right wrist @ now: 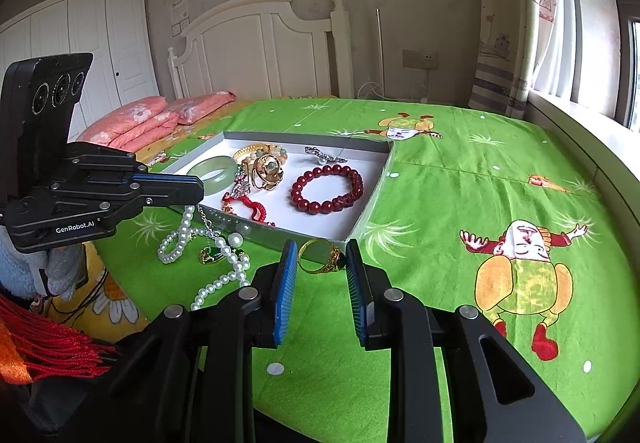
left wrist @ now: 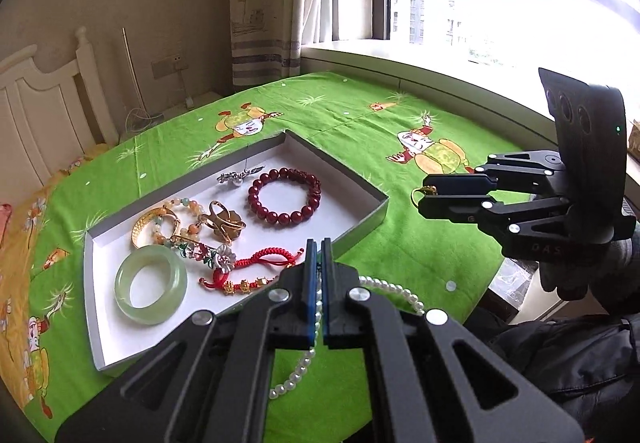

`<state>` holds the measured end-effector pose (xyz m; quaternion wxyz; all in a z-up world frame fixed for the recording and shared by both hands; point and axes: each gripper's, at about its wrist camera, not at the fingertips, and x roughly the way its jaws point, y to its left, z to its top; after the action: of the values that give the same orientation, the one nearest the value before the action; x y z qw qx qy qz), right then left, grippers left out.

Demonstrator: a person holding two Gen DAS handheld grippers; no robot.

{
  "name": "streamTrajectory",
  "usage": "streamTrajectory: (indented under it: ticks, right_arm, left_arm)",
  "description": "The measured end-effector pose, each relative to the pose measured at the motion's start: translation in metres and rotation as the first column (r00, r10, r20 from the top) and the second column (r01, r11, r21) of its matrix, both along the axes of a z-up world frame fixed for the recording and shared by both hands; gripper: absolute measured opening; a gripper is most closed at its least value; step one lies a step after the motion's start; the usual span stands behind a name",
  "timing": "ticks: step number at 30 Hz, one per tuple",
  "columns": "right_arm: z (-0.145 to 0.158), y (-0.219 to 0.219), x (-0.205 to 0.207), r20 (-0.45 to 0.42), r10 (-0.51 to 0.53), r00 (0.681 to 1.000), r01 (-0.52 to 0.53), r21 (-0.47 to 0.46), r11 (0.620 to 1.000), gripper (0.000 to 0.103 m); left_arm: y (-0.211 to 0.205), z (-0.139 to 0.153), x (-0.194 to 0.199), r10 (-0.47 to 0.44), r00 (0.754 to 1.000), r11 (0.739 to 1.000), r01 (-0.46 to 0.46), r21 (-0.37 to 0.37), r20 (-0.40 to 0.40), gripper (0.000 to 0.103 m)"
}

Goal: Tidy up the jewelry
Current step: 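Lift the pearl necklace into the tray with the left while the right drops the ring there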

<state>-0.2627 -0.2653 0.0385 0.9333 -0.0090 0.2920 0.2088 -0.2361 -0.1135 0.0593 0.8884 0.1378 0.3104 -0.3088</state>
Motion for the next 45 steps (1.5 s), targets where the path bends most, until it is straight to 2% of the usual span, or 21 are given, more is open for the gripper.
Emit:
streamTrajectory:
  ticks: [4,11,21,34,45]
  right_arm:
    - [0.001,-0.001,-0.001,0.005,-0.003,1.0,0.003,0.001,1.0,0.024]
    - [0.011,0.003,-0.006,0.032,0.01,0.999,-0.01,0.008,1.0,0.024]
    - [0.024,0.013,-0.012,0.062,0.038,0.997,-0.038,-0.004,0.999,0.024]
    - [0.035,0.025,-0.009,0.087,0.063,0.994,-0.061,-0.023,0.998,0.024]
    - [0.038,0.028,0.001,0.092,0.073,0.993,-0.071,-0.027,0.997,0.024]
  left_arm:
    - [0.007,0.014,-0.003,0.01,1.0,0.999,-0.009,-0.036,0.027,0.001]
    - [0.031,0.068,-0.018,0.035,0.992,0.992,-0.019,-0.123,0.124,0.001]
    - [0.048,0.114,-0.019,0.057,0.977,0.988,-0.027,-0.15,0.204,0.001]
    - [0.026,0.166,-0.02,-0.001,0.953,0.993,0.037,-0.115,0.303,0.001]
    - [0.014,0.211,-0.016,-0.006,0.926,0.996,0.04,-0.08,0.377,0.001]
